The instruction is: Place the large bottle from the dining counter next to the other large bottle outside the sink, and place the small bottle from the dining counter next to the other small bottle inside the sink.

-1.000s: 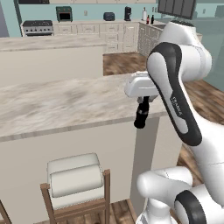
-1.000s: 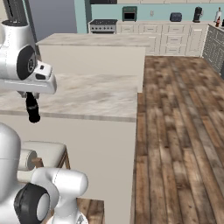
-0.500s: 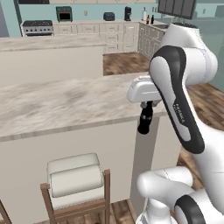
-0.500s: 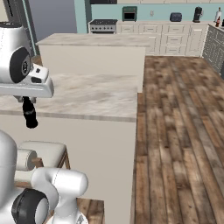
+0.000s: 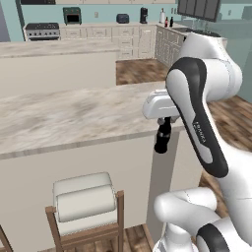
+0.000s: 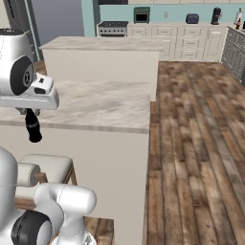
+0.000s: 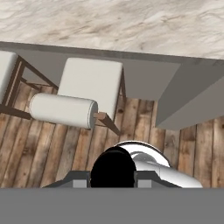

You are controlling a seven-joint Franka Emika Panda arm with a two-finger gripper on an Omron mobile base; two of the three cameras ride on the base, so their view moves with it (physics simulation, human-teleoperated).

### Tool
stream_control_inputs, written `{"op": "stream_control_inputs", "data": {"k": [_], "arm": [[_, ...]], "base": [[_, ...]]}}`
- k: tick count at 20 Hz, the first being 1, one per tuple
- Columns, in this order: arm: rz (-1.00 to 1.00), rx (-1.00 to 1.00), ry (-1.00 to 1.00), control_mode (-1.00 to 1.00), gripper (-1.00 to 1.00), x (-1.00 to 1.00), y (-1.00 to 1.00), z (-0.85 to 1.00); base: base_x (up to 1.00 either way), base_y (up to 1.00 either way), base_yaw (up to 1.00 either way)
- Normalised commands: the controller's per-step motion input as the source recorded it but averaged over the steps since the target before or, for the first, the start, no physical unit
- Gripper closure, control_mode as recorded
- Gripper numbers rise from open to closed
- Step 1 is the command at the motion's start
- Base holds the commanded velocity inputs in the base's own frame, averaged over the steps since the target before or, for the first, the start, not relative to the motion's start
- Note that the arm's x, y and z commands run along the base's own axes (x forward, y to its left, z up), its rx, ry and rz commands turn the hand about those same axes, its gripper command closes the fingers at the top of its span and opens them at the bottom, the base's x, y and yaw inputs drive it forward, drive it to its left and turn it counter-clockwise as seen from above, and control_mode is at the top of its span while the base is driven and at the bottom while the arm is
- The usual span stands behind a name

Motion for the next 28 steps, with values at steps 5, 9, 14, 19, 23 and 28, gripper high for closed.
{"op": "stream_control_inputs", "data": {"k": [5, 9, 14, 19, 23, 28], "arm": [[0.00, 0.00, 0.00, 1.00, 1.00, 0.00, 0.00, 0.00], [0.00, 0.00, 0.00, 1.00, 1.00, 0.00, 0.00, 0.00], [0.00, 0.00, 0.00, 1.00, 1.00, 0.00, 0.00, 0.00], [0.00, 0.00, 0.00, 1.00, 1.00, 0.00, 0.00, 0.00], [0.00, 0.00, 0.00, 1.00, 1.00, 0.00, 0.00, 0.00], [0.00, 0.00, 0.00, 1.00, 1.00, 0.00, 0.00, 0.00]], "base": [[0.00, 0.00, 0.00], [0.00, 0.00, 0.00], [-0.17, -0.12, -0.02], [-0.65, -0.35, -0.04], [-0.53, -0.69, 0.00], [-0.40, -0.97, 0.00]]}}
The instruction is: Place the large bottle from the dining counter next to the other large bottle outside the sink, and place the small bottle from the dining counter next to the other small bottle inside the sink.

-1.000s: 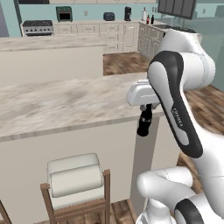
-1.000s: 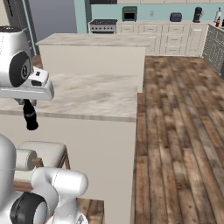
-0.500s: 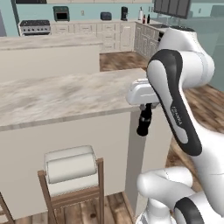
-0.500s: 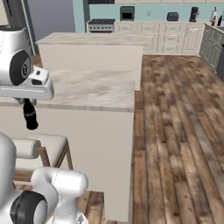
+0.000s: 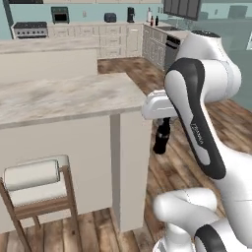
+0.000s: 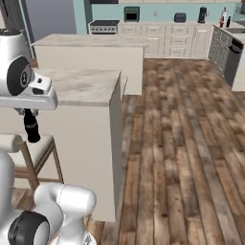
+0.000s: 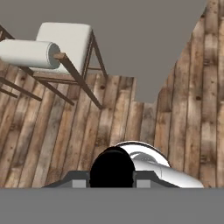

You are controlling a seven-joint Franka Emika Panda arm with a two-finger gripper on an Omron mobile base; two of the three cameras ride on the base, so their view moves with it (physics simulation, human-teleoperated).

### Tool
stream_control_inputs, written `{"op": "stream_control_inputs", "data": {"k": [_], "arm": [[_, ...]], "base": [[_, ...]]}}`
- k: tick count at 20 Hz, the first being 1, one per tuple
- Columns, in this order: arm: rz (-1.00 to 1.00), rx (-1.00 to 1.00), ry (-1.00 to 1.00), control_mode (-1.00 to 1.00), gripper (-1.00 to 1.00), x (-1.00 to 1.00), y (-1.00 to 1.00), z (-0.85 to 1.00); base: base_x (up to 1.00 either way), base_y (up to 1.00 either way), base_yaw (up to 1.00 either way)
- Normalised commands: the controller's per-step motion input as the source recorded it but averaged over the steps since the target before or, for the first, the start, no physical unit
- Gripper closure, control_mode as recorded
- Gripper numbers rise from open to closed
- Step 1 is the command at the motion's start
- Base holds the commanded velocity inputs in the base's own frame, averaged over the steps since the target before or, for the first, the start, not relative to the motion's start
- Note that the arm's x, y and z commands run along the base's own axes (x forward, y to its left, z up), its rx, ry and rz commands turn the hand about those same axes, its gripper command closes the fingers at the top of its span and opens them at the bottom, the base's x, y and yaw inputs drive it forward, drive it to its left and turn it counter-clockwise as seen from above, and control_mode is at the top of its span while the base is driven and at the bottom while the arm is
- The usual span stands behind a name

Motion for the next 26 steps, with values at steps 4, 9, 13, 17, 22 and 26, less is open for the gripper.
{"op": "stream_control_inputs", "data": {"k": [4, 9, 13, 17, 22, 26], "arm": [[0.00, 0.00, 0.00, 1.00, 1.00, 0.00, 0.00, 0.00], [0.00, 0.00, 0.00, 1.00, 1.00, 0.00, 0.00, 0.00], [0.00, 0.00, 0.00, 1.00, 1.00, 0.00, 0.00, 0.00], [0.00, 0.00, 0.00, 1.00, 1.00, 0.00, 0.00, 0.00], [0.00, 0.00, 0.00, 1.00, 1.00, 0.00, 0.00, 0.00], [0.00, 0.00, 0.00, 1.00, 1.00, 0.00, 0.00, 0.00]], "base": [[-0.02, -1.00, 0.00], [0.00, -1.00, 0.00], [0.08, -1.00, 0.00], [0.31, -1.00, 0.00], [0.37, -0.96, 0.00], [0.48, -0.76, 0.00]]}}
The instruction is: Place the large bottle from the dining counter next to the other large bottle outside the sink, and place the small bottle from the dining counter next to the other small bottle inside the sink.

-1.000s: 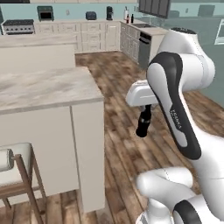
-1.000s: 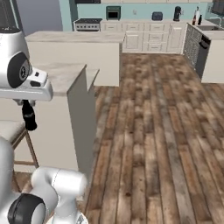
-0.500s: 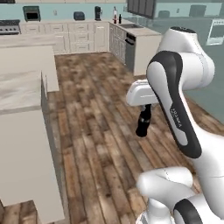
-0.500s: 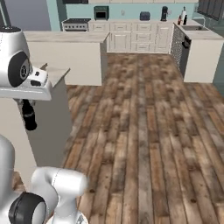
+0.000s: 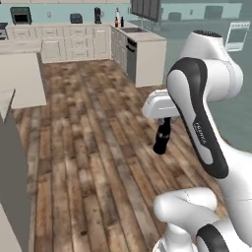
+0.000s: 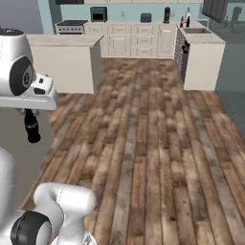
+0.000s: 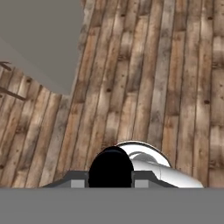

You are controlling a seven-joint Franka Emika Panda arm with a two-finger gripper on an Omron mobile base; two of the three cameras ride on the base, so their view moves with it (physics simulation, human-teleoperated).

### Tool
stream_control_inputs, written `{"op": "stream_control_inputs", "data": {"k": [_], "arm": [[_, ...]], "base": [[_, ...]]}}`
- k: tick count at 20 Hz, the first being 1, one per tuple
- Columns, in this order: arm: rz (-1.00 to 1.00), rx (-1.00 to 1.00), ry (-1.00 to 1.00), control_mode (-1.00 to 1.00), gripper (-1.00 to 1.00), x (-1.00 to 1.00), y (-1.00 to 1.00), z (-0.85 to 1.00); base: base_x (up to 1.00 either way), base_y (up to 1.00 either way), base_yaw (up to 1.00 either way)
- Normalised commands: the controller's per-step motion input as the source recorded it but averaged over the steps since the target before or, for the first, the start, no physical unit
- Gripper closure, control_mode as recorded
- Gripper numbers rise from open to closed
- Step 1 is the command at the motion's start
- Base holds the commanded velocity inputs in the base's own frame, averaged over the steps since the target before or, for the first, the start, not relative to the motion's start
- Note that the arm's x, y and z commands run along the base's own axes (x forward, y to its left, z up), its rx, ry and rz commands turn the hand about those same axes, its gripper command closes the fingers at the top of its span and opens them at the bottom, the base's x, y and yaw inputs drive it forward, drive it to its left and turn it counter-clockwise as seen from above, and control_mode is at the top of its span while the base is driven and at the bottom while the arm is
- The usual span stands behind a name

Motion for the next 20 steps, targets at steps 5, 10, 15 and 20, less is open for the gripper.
{"op": "stream_control_inputs", "data": {"k": [5, 10, 15, 20], "arm": [[0.00, 0.00, 0.00, 1.00, 1.00, 0.00, 0.00, 0.00], [0.00, 0.00, 0.00, 1.00, 1.00, 0.00, 0.00, 0.00], [0.00, 0.00, 0.00, 1.00, 1.00, 0.00, 0.00, 0.00], [0.00, 0.00, 0.00, 1.00, 1.00, 0.00, 0.00, 0.00]], "base": [[0.68, -0.55, 0.00], [0.94, -0.28, 0.00], [1.00, -0.04, 0.00], [1.00, 0.00, 0.00]]}}
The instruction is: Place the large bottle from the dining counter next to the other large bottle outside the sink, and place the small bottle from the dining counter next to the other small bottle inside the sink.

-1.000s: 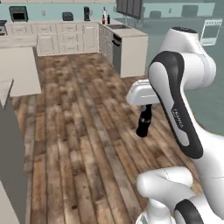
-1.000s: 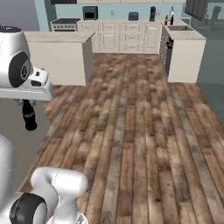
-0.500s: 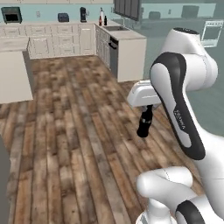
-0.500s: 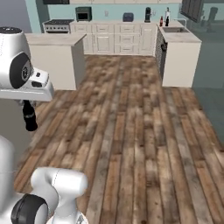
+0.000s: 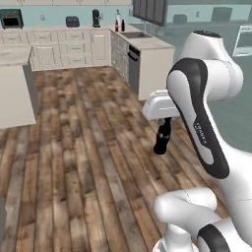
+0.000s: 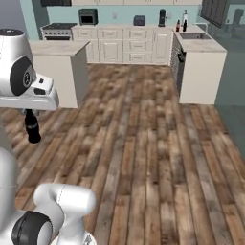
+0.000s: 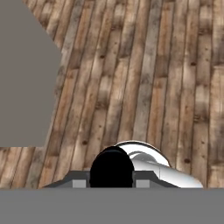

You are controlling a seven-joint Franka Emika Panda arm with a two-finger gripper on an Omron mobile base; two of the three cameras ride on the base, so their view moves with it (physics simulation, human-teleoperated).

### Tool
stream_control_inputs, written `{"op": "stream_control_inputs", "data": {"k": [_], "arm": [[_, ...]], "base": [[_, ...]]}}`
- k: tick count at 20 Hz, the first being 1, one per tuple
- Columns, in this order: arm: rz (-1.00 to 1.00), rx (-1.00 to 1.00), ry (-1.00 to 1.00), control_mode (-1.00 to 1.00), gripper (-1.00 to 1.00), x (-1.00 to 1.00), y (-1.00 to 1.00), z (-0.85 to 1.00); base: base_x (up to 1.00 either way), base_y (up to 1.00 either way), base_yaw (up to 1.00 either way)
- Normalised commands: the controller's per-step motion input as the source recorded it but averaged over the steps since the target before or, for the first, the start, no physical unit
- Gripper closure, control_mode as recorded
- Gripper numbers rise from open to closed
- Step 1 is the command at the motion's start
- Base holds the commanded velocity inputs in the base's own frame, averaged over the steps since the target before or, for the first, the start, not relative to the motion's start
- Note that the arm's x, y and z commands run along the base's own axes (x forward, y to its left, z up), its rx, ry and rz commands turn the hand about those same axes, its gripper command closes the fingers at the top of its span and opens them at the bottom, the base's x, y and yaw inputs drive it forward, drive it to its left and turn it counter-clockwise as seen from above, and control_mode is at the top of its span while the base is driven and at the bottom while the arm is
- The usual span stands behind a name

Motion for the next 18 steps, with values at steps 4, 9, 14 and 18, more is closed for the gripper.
{"op": "stream_control_inputs", "data": {"k": [4, 9, 14, 18], "arm": [[0.00, 0.00, 0.00, 1.00, 1.00, 0.00, 0.00, 0.00], [0.00, 0.00, 0.00, 1.00, 1.00, 0.00, 0.00, 0.00], [0.00, 0.00, 0.00, 1.00, 1.00, 0.00, 0.00, 0.00], [0.00, 0.00, 0.00, 1.00, 1.00, 0.00, 0.00, 0.00]], "base": [[1.00, 0.00, 0.00], [1.00, 0.00, 0.00], [1.00, 0.06, 0.00], [1.00, 0.03, 0.00]]}}
